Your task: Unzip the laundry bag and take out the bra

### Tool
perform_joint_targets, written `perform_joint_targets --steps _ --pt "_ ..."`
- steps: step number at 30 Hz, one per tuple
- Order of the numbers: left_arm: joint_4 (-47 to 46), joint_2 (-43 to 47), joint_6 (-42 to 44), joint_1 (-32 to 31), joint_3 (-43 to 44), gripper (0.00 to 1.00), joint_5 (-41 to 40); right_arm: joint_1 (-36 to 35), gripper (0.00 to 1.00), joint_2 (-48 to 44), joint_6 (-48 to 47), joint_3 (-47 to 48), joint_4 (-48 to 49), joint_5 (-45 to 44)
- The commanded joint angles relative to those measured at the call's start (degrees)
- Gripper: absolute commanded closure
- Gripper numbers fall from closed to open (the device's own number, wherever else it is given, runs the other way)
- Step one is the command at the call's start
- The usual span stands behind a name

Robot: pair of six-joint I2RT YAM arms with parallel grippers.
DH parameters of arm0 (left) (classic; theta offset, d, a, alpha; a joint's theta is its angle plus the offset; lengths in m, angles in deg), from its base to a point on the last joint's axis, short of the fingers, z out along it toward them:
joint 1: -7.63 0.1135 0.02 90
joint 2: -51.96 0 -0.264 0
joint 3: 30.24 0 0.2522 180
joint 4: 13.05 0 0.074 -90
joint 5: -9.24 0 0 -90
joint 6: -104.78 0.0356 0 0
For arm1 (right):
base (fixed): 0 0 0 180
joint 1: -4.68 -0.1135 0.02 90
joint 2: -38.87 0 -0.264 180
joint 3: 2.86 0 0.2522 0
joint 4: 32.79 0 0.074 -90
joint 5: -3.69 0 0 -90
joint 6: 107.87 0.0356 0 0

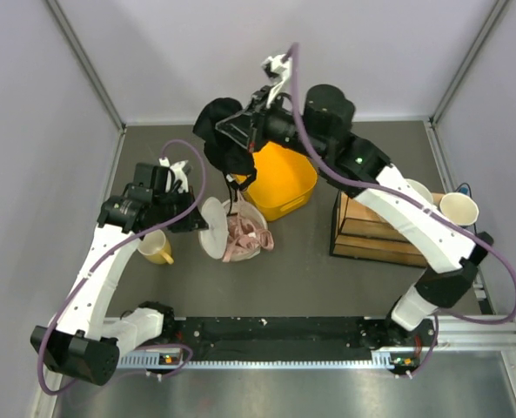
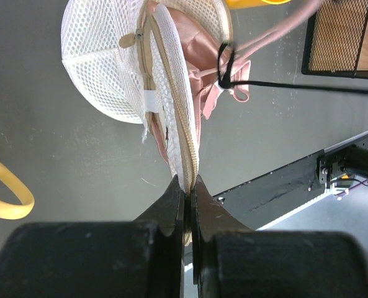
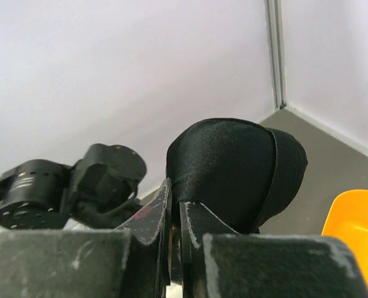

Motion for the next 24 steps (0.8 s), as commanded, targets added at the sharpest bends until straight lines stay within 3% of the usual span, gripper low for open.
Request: perform_joint_targets --steps 1,4,7,15,18,24 --pt "-2.43 -0.38 -0.25 0.22 -0.54 1.0 1.41 -0.07 1.0 -6.9 -0.62 -5.34 6.4 -0.65" --pt "-2.87 -0.55 -0.51 0.22 -0.63 1.0 2.12 0.11 1.0 -3.92 0.69 -12.48 5.18 -0.13" --pt "-2.79 -1.08 -0.33 0.22 -0.54 1.0 2.64 0.29 1.0 -3.55 2.11 -10.91 2.98 4.08" --pt "-2.61 -1.34 -0.07 0.22 -0.71 1.0 3.08 -0.77 1.0 -8.84 -4.13 -12.66 6.24 -3.18" --pt "-2.87 -1.43 -0.16 0.22 -0.8 1.0 3.87 0.11 1.0 -7.51 -3.17 -8.53 3.24 0.12" --pt "-3.66 -0.82 -0.6 0.22 -1.77 1.0 4.4 -1.74 1.0 -11.91 -5.27 -14.58 10.01 -2.67"
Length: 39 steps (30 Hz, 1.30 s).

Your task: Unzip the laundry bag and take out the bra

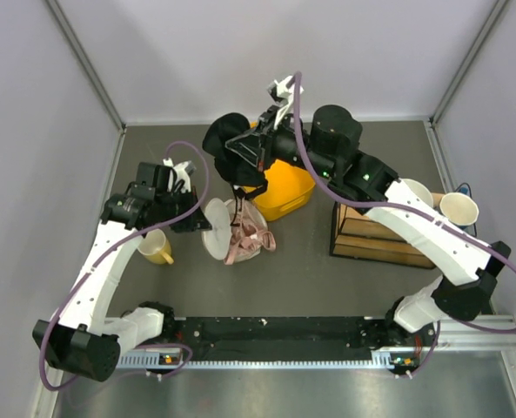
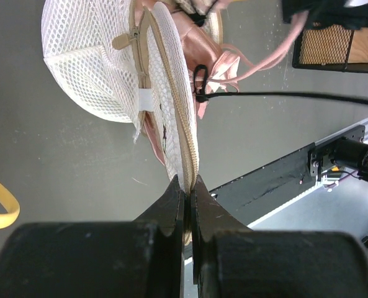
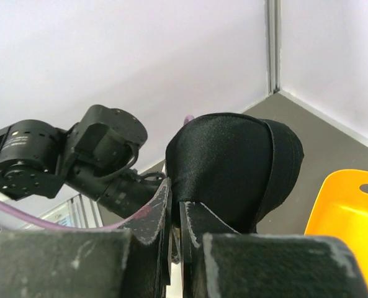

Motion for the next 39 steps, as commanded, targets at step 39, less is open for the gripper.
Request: perform_joint_targets --steps 39 --pt "-6.02 2.91 -3.54 0.18 1.77 1.0 9.93 2.37 1.0 -1.16 -6.45 17.77 1.88 2.95"
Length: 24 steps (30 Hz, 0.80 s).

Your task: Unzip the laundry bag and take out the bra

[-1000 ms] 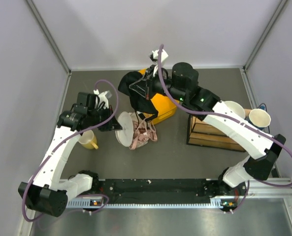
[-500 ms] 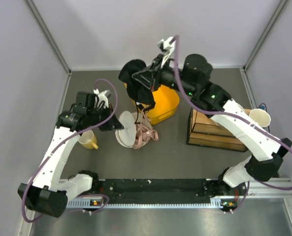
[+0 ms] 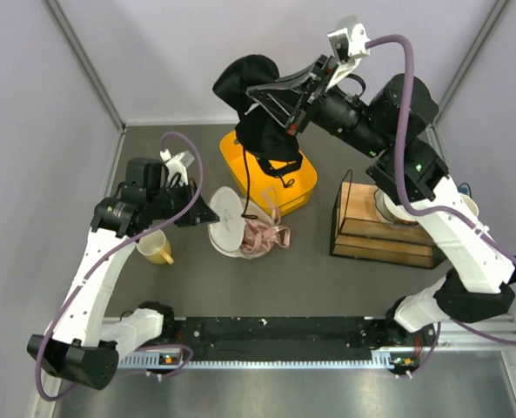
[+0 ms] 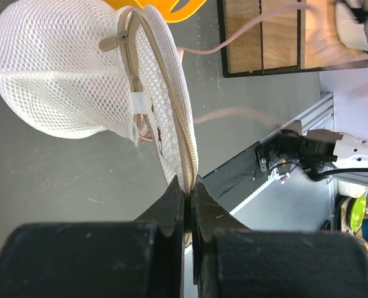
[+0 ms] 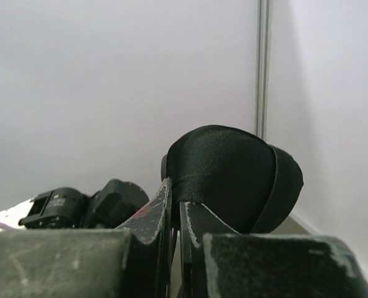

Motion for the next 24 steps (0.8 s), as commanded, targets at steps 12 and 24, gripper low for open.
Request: perform_joint_targets --steps 12,24 --pt "-2.21 0.97 -1.25 0.25 -0.99 1.0 -5.03 4.5 1.0 9.06 -2.42 9.14 -3.89 -4.31" --pt "0.86 2.46 -0.73 1.13 0.86 1.0 -8.21 13.04 1.0 18.64 2.86 7.74 -6.7 -3.61"
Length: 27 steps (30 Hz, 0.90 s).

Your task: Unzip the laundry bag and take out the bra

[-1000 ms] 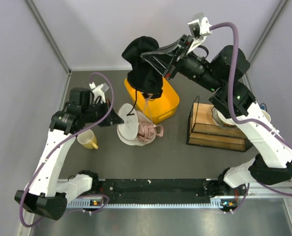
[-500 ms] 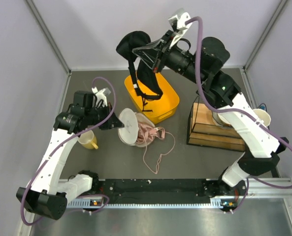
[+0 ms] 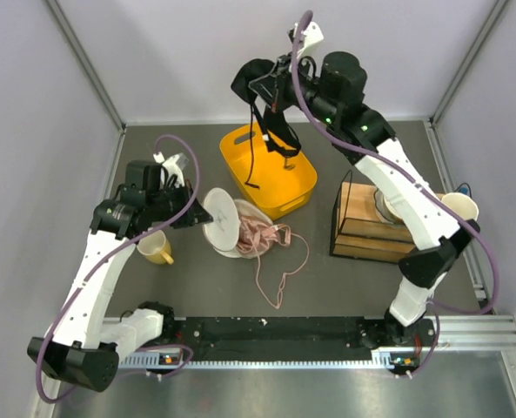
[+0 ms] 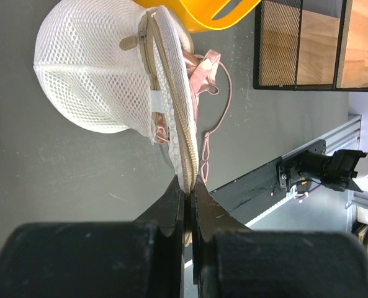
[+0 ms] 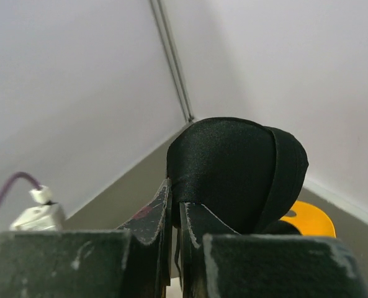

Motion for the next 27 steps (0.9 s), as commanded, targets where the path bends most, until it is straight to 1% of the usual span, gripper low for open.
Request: perform_joint_targets --steps 1,7,8,9,10,11,12,13,16,17,19,20,21,22,23,24,26,27 --pt "0.62 2.03 0.21 0.93 2.89 1.0 -1.66 2.42 1.0 3.12 2.6 1.07 0.09 0.68" --pt "0.71 2.47 0.04 1.11 2.46 1.0 -1.39 4.09 1.0 8.74 2.6 0.98 -0.87 -0.73" --pt "0.71 2.55 -0.05 1.11 2.19 1.0 -1.48 4.26 1.0 9.62 2.68 1.42 -2.44 -2.12" --pt "0.62 2.47 -0.05 1.11 2.19 1.0 -1.31 4.27 0.68 10.59 2.34 2.03 -3.93 -3.09" --pt "0.62 2.55 0.04 1.11 2.19 1.0 -1.3 4.35 0.46 11.9 2.16 3.43 -5.25 -3.45" --pt "0.71 2.56 0.04 1.11 2.11 1.0 -1.39 4.35 0.3 12.09 2.16 3.62 -6.92 -4.32" --pt "0.71 2.64 0.12 1.11 2.1 1.0 -1.39 4.35 0.08 11.74 2.42 3.18 -7.11 -4.68" --pt "0.71 2.47 0.12 1.11 2.1 1.0 -1.39 4.44 0.05 10.35 2.51 1.18 -7.03 -5.03" --pt "0.71 2.21 0.3 1.02 2.1 1.0 -1.3 4.35 0.03 7.44 2.77 -3.58 -6.85 -6.44" --pt "0.71 2.12 0.3 1.1 1.93 1.0 -1.3 4.35 0.03 5.34 3.12 -4.81 -6.85 -6.53" --pt "0.63 2.03 0.48 1.11 1.84 1.0 -1.3 4.35 0.04 2.44 4.0 -10.33 -5.89 -6.53" --pt "0.45 2.11 0.39 1.11 1.58 1.0 -1.22 4.27 0.05 -0.88 4.53 -12.62 -5.45 -6.18" --pt "0.36 2.12 0.39 1.11 1.49 1.0 -1.22 4.35 0.06 -2.57 5.84 -17.95 -3.79 -5.83" --pt "0.27 2.03 0.39 1.19 1.49 1.0 -1.04 4.09 0.08 -4.33 6.46 -21.05 -2.73 -5.13" --pt "0.27 2.03 0.3 1.19 1.4 1.0 -1.04 3.48 0.09 -8.26 6.99 -24.04 -1.85 -5.21" --pt "0.27 1.85 0.3 1.19 1.4 1.0 -0.95 2.87 0.11 -9.87 7.78 -29.64 -0.97 -5.47" --pt "0.27 1.85 0.48 1.19 1.49 1.0 -0.87 0.24 0.11 -14.08 8.22 -34.59 -0.08 -6.09" --pt "0.36 1.85 0.48 1.19 1.49 1.0 -0.95 -1.08 0.13 -15.23 8.74 -38.88 0.0 -6.61"
